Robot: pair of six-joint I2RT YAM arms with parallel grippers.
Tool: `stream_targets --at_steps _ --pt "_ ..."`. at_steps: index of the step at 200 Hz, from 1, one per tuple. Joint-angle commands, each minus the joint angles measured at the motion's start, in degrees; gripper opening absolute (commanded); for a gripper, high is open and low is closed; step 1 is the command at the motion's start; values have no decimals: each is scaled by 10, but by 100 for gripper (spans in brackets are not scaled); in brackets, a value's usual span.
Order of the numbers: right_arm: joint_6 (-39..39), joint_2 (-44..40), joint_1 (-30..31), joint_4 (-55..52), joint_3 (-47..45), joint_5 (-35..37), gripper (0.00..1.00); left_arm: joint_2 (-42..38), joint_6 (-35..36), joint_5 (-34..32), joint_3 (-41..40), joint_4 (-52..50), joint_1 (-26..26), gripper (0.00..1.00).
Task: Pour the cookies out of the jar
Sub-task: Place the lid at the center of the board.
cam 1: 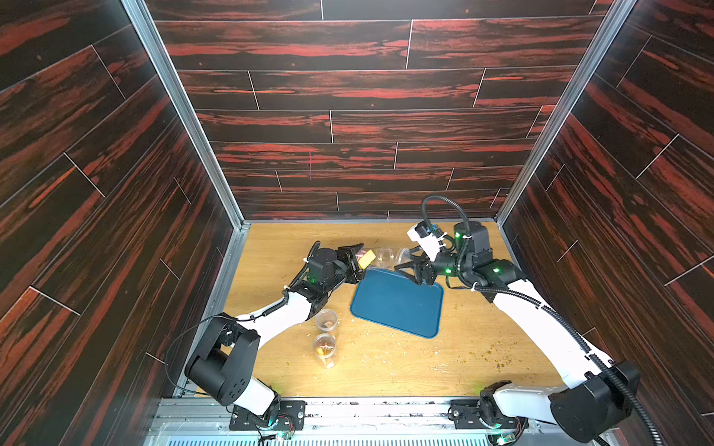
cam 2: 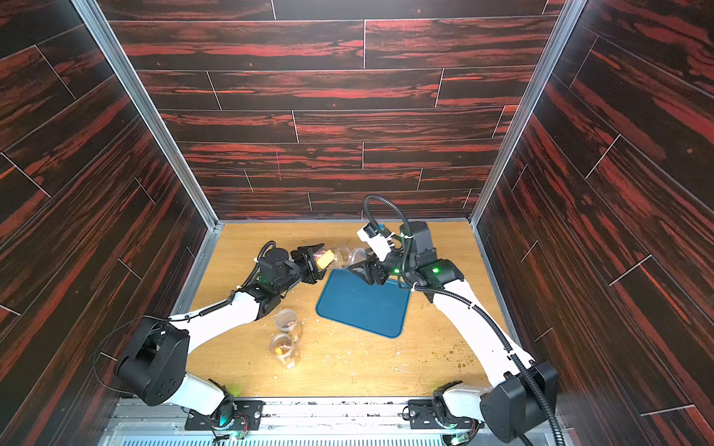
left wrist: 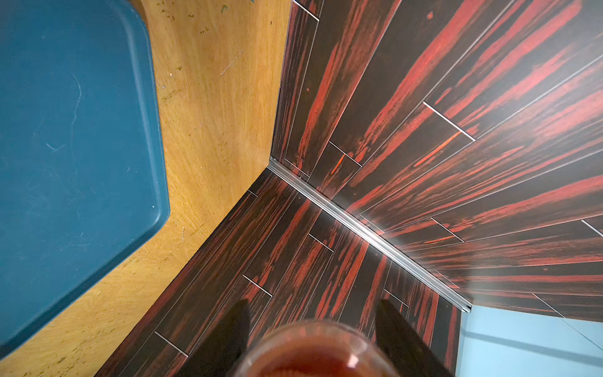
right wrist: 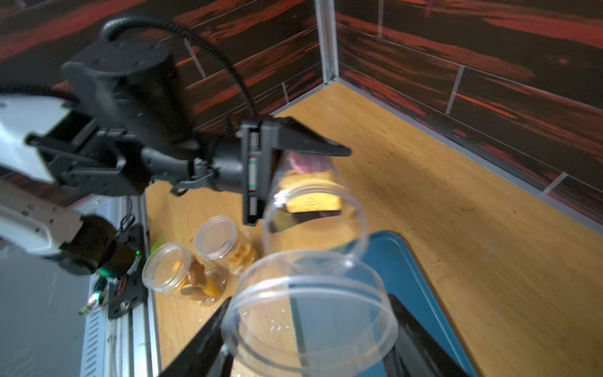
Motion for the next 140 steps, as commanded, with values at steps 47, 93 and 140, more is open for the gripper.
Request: stream_targets --at_steps 47,93,140 --pt "178 24 -116 -239 66 116 69 -5 -38 -8 12 7 0 52" --pt "263 85 -214 -319 43 143 69 -2 -23 -6 33 -8 0 52" --pt "289 124 -227 -327 -17 162 69 -17 -17 -13 24 -18 0 52"
